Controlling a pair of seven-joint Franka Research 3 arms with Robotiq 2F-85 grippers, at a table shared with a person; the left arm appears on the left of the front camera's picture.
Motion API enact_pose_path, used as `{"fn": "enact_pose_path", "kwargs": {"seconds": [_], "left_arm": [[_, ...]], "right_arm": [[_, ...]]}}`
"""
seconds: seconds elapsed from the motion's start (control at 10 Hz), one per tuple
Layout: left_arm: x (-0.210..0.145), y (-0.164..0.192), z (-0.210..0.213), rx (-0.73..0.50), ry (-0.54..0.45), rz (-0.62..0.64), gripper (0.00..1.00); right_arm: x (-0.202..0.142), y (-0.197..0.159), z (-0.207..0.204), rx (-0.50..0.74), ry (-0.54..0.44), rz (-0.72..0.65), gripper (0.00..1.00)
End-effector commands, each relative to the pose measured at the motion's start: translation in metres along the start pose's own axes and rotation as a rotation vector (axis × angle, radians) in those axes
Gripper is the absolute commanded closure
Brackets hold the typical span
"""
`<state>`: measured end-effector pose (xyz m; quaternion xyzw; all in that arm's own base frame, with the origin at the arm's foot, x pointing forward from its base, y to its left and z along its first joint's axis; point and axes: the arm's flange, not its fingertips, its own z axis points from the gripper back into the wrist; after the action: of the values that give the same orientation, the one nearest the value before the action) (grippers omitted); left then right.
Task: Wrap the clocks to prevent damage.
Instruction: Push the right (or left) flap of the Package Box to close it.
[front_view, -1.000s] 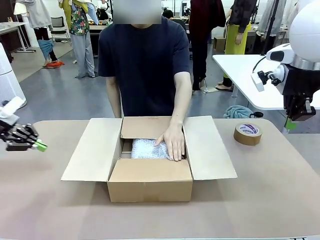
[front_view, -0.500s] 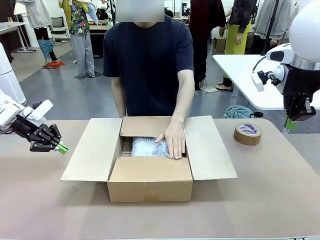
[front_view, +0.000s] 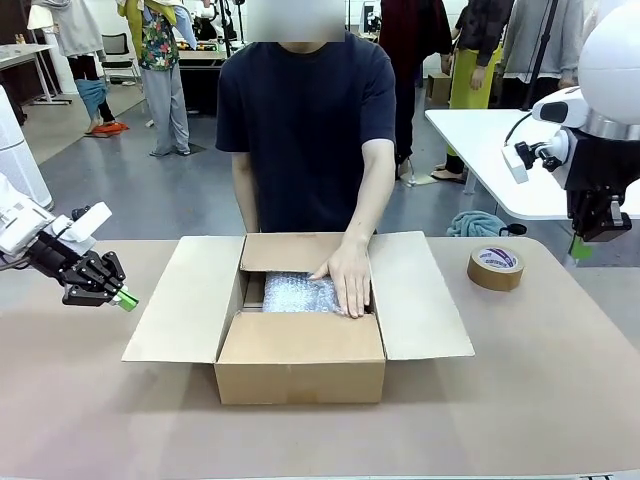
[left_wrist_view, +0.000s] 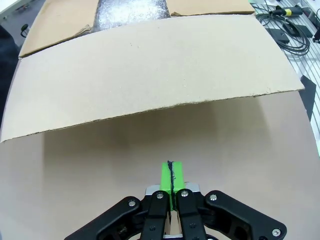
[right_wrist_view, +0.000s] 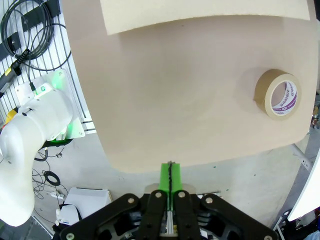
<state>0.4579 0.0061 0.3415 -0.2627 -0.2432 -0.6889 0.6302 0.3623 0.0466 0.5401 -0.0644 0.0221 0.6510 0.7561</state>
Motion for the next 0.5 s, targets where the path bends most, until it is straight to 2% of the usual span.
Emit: {"fn": "enact_pose_path", "kwargs": {"seconds": [0.0,0.1,0.4], "left_arm": [[0.000,0.000,-0.001,-0.001,0.000,0.001,1.00],[0.001,0.000,-0.009,0.022,-0.097,-0.020,1.00],[0.009,-0.004,-0.036,0.090,-0.253,-0.071,1.00]], "right_arm": [[-0.003,-0.001,-0.002,-0.014,0.006,0.019,0.99],[-0.003,-0.001,-0.002,-0.014,0.006,0.019,0.99],[-0.003,-0.001,-0.002,-0.014,0.006,0.019,0.99]]}}
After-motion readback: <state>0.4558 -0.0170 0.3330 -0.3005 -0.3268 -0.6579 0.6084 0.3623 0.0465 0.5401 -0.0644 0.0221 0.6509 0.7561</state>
